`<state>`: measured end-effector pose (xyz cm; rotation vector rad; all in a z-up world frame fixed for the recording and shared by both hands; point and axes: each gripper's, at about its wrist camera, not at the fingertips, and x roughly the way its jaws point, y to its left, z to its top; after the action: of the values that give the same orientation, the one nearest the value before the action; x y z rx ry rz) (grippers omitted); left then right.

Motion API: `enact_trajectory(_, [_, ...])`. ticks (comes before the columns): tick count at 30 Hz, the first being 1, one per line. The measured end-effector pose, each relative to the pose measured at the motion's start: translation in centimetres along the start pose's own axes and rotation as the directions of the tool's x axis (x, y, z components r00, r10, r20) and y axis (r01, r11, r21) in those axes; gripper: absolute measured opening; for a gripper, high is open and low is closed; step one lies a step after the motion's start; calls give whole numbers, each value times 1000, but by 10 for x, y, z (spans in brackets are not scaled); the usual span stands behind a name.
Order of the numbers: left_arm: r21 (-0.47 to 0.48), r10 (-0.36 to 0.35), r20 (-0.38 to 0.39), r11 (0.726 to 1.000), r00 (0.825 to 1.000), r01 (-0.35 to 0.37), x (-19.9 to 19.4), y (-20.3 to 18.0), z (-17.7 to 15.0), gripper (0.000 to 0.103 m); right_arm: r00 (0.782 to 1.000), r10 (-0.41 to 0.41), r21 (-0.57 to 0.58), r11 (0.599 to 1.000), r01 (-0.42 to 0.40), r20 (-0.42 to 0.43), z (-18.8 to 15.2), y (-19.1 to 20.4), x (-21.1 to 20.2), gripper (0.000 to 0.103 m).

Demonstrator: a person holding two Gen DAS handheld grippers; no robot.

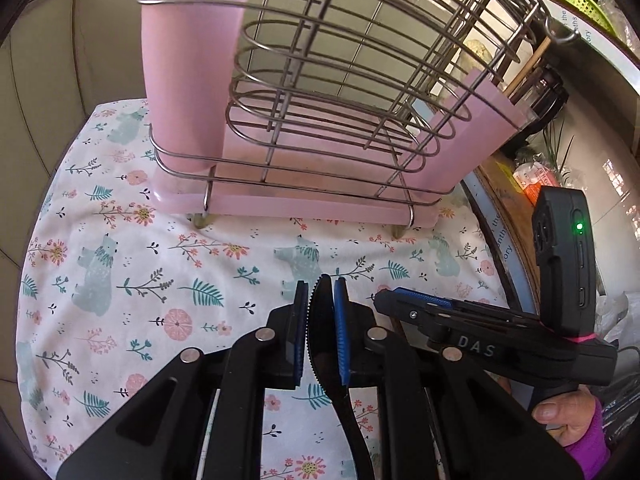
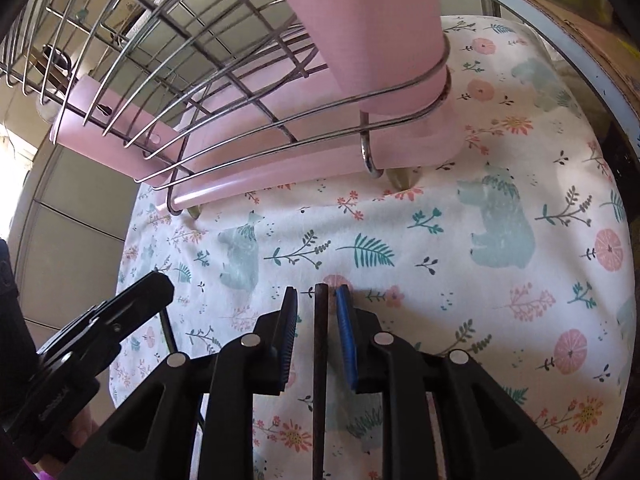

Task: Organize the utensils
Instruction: 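Lift the black knife and dark stick up off the cloth with both tools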

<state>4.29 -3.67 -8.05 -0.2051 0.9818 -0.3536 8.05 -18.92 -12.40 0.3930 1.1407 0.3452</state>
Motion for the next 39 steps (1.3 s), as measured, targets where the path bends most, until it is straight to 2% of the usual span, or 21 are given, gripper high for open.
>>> enact_trajectory(7, [-9, -3, 1, 1000, 1000, 3, -3, 11, 0, 12, 998, -50, -51, 997, 52, 31, -1, 16, 11, 18])
enact_trajectory(11, [-18, 4, 5, 1000, 1000, -4, -2, 11, 1, 12, 995, -76, -77, 994, 81, 67, -4, 20, 13, 7])
enact_trajectory(14, [-18, 10, 17, 1000, 1000, -10, -7, 15, 3, 12, 995, -53, -67, 996, 58, 82, -5, 18, 11, 7])
enact_trajectory(18, [-21, 21, 39, 1000, 999, -20, -17, 19, 5, 12, 990, -18, -82, 996, 29, 142, -6, 20, -6, 7])
enact_trajectory(27, [-3, 45, 122, 999, 991, -45, -44, 17, 8, 12, 948, 51, -132, 991, -10, 315, -9, 33, -54, 7])
enact_trajectory(39, [2, 78, 258, 997, 963, -81, -79, 12, 9, 12, 899, 117, -170, 984, -48, 423, -22, 37, -96, 7])
